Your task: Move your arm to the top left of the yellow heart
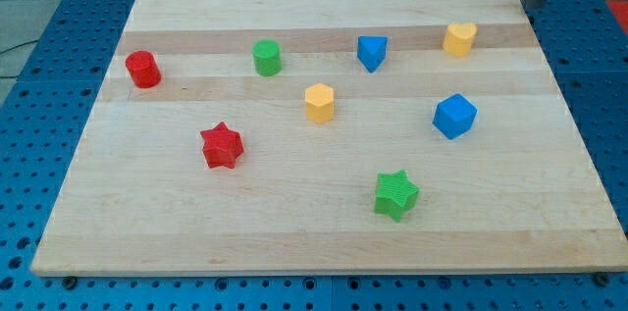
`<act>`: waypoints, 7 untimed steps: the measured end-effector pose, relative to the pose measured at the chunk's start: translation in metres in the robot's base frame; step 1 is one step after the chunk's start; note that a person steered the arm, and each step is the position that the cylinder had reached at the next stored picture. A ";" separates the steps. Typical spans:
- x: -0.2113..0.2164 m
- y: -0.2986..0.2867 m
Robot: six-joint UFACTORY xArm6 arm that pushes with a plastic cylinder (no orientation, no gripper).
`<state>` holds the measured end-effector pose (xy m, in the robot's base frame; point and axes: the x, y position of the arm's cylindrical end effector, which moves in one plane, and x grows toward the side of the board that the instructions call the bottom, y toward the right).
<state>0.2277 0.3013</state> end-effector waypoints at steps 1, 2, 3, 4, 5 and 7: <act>0.000 -0.071; 0.020 -0.133; 0.053 -0.135; 0.054 -0.128; 0.070 -0.110; 0.076 -0.110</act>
